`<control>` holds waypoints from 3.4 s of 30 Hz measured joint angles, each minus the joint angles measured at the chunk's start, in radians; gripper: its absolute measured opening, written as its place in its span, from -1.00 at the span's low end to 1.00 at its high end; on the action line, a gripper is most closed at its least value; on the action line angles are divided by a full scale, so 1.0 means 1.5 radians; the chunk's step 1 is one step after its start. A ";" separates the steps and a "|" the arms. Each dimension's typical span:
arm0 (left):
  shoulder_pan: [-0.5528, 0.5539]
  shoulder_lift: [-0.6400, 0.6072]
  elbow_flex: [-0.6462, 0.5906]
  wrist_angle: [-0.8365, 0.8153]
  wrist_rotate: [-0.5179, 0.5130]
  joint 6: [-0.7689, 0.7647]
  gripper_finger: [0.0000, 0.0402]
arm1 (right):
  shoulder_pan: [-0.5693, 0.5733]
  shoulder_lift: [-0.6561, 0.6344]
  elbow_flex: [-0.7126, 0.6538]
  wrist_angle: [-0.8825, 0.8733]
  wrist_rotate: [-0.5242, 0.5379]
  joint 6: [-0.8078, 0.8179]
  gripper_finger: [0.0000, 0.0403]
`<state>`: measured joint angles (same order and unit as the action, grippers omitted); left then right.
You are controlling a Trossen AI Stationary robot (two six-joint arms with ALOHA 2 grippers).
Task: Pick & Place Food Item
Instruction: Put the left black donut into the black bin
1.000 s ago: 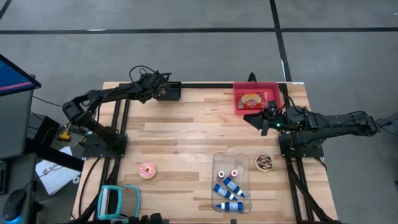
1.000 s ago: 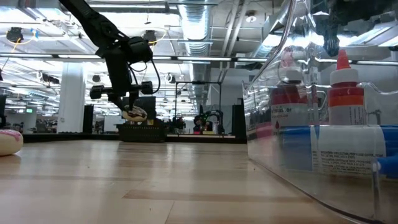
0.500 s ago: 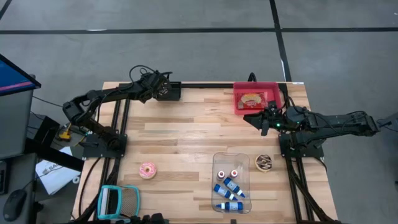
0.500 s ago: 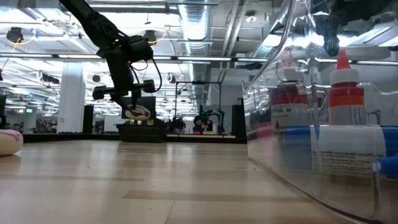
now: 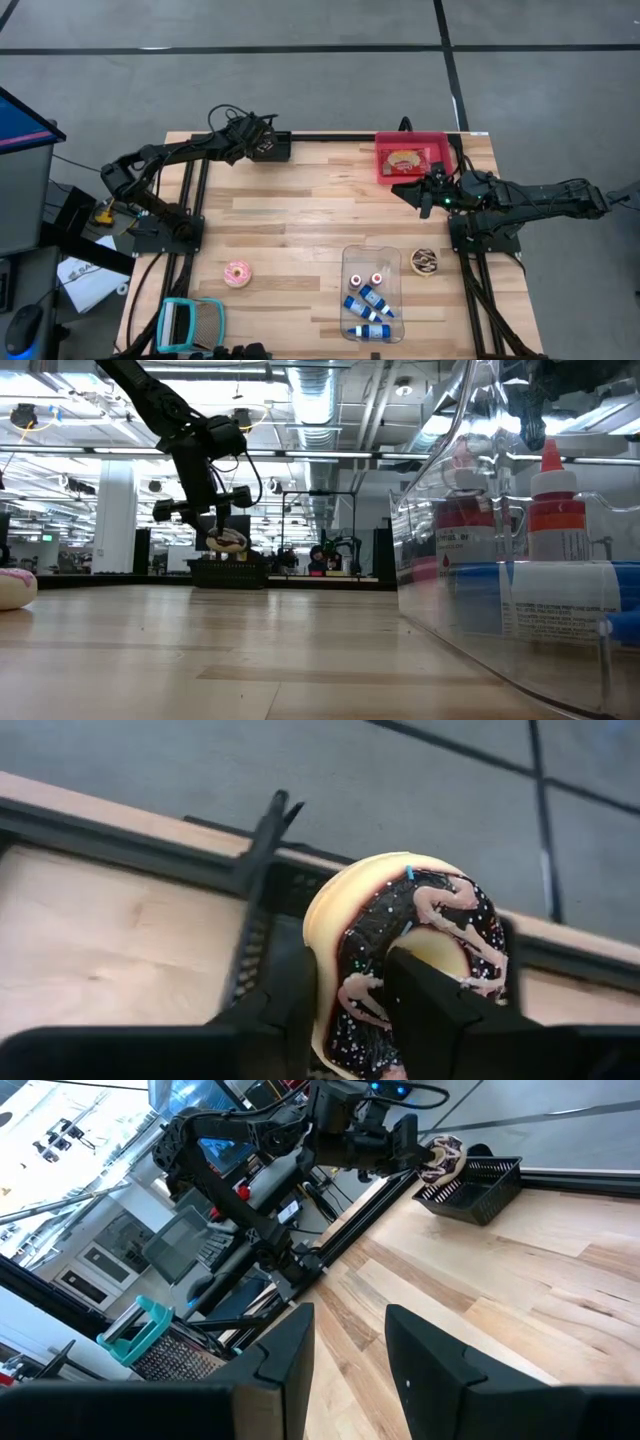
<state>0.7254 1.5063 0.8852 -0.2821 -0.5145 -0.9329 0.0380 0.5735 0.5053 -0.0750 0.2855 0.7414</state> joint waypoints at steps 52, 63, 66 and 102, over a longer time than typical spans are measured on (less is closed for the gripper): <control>-0.439 -0.127 0.000 0.258 -0.221 -0.329 -0.87 | -0.062 0.418 0.289 0.035 0.002 0.018 -0.12; -0.412 -0.005 -0.001 0.253 -0.321 -0.795 -0.87 | -0.063 0.406 0.290 0.006 0.001 0.025 -0.11; -0.380 0.024 -0.001 0.297 -0.324 -0.799 -0.87 | -0.056 0.402 0.290 -0.007 0.000 0.025 -0.12; -0.160 0.103 -0.087 0.294 -0.118 -0.775 -0.78 | -0.038 0.397 0.290 -0.060 0.000 0.030 -0.12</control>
<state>0.4854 1.6603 0.7551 0.1591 -0.6918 -2.0958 -0.0190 1.1694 0.9398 -0.1648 0.2852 0.7856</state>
